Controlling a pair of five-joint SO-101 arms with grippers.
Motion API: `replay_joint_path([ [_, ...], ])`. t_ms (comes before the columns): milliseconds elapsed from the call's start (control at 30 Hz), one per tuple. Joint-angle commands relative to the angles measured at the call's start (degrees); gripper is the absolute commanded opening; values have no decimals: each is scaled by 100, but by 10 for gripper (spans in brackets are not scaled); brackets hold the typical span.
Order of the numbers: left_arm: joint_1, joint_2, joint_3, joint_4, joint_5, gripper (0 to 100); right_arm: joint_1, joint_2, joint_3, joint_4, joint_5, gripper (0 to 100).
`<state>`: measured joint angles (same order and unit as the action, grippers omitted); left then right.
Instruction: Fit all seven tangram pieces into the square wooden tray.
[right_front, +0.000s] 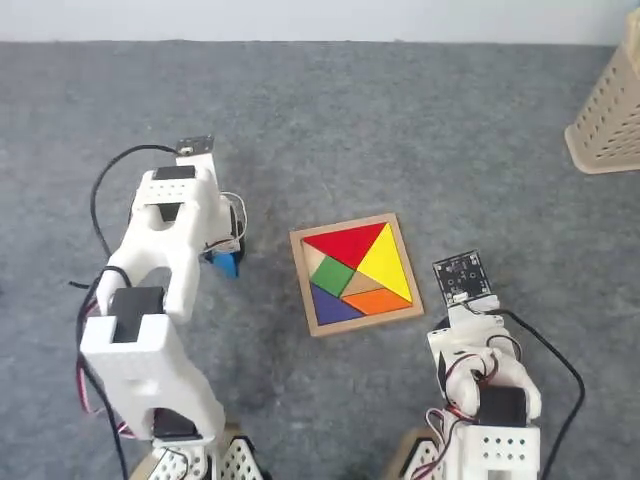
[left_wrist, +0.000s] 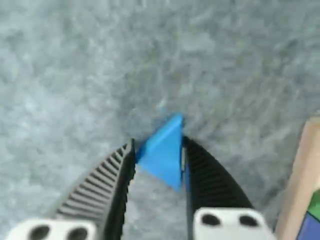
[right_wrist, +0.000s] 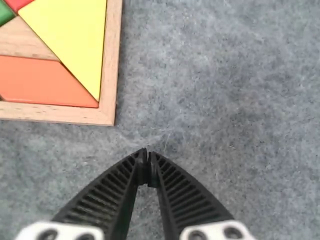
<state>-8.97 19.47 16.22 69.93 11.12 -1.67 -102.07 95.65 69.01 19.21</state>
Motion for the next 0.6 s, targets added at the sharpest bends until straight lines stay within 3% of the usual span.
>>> replay_joint_path([
  [0, 70, -70, -180, 88, -149, 92, 66, 48, 88, 31, 62, 6],
  [367, 844, -1802, 593, 167, -167, 83, 66, 48, 88, 31, 62, 6],
  [567, 1169, -1987, 725, 88, -229, 83, 66, 48, 88, 31, 62, 6],
])
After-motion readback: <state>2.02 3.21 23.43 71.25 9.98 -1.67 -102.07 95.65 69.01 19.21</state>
